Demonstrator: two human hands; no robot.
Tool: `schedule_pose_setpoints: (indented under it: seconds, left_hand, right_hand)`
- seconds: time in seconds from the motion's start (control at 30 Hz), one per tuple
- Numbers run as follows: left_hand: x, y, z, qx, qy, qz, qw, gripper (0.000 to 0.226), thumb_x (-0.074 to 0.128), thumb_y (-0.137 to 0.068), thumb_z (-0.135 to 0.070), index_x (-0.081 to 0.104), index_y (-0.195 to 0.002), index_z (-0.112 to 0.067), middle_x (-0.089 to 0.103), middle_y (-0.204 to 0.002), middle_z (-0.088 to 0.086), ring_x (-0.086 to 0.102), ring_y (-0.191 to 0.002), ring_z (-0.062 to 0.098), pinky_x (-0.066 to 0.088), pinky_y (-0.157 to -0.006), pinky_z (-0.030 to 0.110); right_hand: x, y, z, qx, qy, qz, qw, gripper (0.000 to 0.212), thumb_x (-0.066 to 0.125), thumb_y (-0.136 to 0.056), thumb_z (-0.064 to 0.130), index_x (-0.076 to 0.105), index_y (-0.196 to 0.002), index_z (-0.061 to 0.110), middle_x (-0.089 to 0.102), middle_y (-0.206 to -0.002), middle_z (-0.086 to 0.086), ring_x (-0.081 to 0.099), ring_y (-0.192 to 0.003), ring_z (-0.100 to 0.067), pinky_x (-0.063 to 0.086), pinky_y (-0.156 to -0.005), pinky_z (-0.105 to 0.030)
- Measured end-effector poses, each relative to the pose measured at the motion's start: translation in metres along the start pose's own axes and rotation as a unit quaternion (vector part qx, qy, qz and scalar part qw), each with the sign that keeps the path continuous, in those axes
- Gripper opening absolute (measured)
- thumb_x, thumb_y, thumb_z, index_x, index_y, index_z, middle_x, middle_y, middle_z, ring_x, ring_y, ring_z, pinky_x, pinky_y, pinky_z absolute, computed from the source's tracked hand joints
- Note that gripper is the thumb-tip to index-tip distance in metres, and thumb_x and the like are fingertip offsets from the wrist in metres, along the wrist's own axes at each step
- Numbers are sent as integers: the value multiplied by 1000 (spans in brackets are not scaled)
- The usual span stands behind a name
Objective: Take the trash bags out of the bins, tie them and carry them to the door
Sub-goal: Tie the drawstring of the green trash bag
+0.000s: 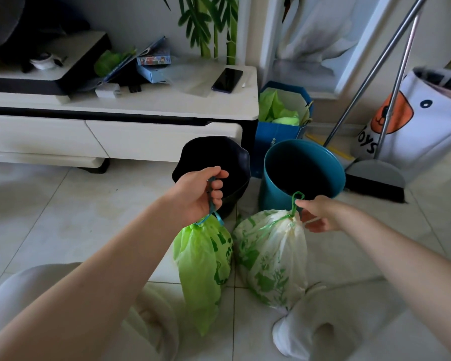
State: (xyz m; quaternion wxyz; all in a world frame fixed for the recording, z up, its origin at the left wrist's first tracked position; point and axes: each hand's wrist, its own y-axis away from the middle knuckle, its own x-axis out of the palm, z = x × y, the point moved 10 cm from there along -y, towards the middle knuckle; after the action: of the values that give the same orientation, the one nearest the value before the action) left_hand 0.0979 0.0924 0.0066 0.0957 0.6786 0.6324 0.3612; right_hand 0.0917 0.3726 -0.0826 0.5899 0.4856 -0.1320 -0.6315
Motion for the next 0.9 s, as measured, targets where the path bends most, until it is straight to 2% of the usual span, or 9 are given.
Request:
schedule_pose_setpoints:
  seconds: [0.13,0.2,0.27,0.4,0.53,0.6,0.67,0.77,0.9]
  left_hand:
    - [2,-2,2,-4,-31,9,999,25,47,-98,-26,57,-79,-14,29,-45,-7,32,-41,8,30,-42,18]
    - [2,-2,3,-6,-42,11,999,24,48,-98,-26,57,-79,-14,28,-46,-7,31,-42,8,30,-44,19]
    - [1,-2,2,-3,-46,11,999,24,48,-98,-26,58,-80,-13,29,-47,-6,32,-43,8,31,-45,19]
    - [-1,-4,0,-4,-43,15,999,25,49,-97,-26,58,-79,-14,29,-46,-7,32,-42,8,31,-44,19]
    - [-2,-5,-2,-2,-42,14,999,25,49,-97,-26,59,-78,-14,30,-46,-7,33,-42,8,31,-45,19]
    - [-1,-4,-2,-3,-43,15,999,25,48,-97,-26,58,-78,-14,30,-46,-7,33,-42,8,31,-45,19]
    - [-1,-3,-1,-3,-45,15,999,25,48,-97,-26,58,-78,-14,30,-46,-7,33,-43,8,31,-46,20]
    - [-2,-2,0,-4,-51,13,999,25,47,-98,-26,58,-78,-14,29,-46,-7,32,-43,8,30,-46,20]
    - [-2,-2,1,-3,-42,13,999,25,48,-97,-25,57,-77,-13,29,-45,-7,33,-42,8,32,-45,19]
  right_hand:
    - [10,-10,15,-38,-126,23,991,35,61,-92,24,54,-113,-2,63,-93,-17,63,-81,-28,54,-73,-38]
    - [11,-12,21,-47,-176,20,983,23,59,-92,16,56,-107,-1,62,-88,-14,61,-76,-25,53,-70,-36]
    - [10,-14,22,-43,-198,12,979,10,57,-93,13,59,-96,4,59,-79,-7,58,-70,-19,51,-64,-32]
    - [4,-8,32,-51,-206,5,977,6,56,-92,13,59,-89,8,58,-77,-5,58,-72,-18,51,-78,-36]
    - [5,15,59,-108,-325,62,937,8,50,-90,9,56,-85,5,57,-71,-10,59,-68,-24,51,-67,-34]
    - [13,33,74,-148,-331,111,925,8,49,-90,7,56,-85,7,59,-69,-9,61,-65,-24,51,-64,-33]
    - [24,51,86,-204,-253,137,936,12,49,-89,2,59,-87,8,63,-66,-8,64,-61,-20,49,-61,-31]
    - [41,67,96,-324,7,81,943,11,57,-84,5,65,-90,11,72,-74,-2,67,-70,-12,48,-65,-25]
    - [76,70,88,-455,331,-2,827,11,55,-87,21,66,-91,21,68,-89,7,58,-87,-9,51,-79,-31]
